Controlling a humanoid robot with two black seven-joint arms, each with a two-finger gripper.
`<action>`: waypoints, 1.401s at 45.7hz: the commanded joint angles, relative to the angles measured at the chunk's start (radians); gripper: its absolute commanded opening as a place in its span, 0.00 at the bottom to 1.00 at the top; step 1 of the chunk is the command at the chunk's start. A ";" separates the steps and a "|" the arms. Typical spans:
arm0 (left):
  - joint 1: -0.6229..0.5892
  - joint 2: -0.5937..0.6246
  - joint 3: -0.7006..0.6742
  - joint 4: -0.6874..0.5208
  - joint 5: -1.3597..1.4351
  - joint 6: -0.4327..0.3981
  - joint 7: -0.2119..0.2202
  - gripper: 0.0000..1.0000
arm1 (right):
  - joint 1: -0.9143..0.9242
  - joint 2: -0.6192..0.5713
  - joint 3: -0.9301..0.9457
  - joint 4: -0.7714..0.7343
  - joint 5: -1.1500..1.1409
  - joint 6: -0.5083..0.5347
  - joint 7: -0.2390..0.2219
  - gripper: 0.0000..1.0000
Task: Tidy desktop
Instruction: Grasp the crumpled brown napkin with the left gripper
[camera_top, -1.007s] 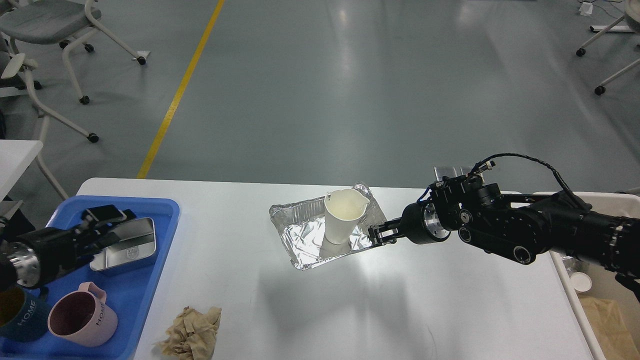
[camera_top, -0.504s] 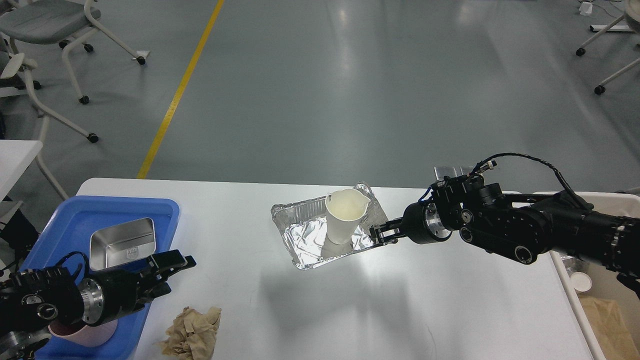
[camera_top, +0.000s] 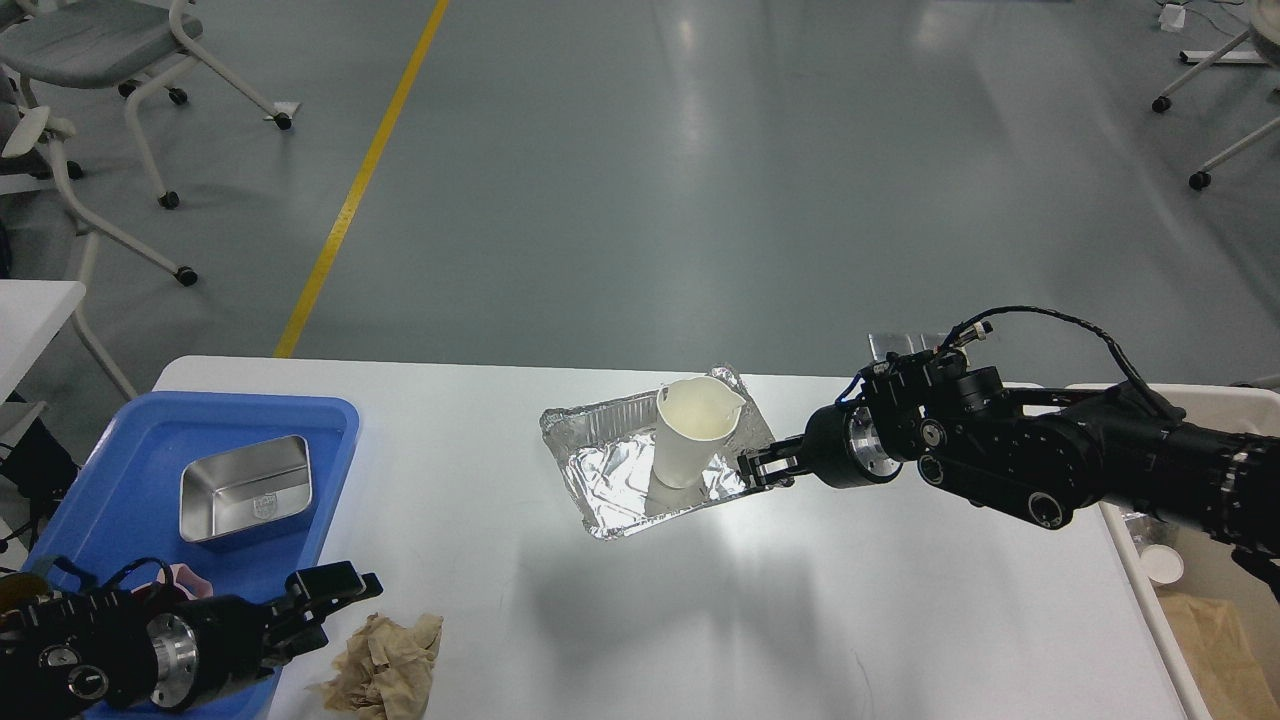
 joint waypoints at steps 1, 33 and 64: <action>0.044 -0.056 0.001 0.026 0.000 0.020 0.000 0.88 | -0.003 0.001 0.000 0.000 0.000 -0.001 0.000 0.00; 0.101 -0.112 0.017 0.055 0.095 0.052 -0.003 0.38 | -0.005 0.004 0.002 -0.003 0.000 -0.008 0.000 0.00; 0.094 -0.094 0.017 0.038 0.148 0.083 -0.167 0.00 | -0.005 -0.001 0.000 -0.003 0.000 -0.011 -0.001 0.00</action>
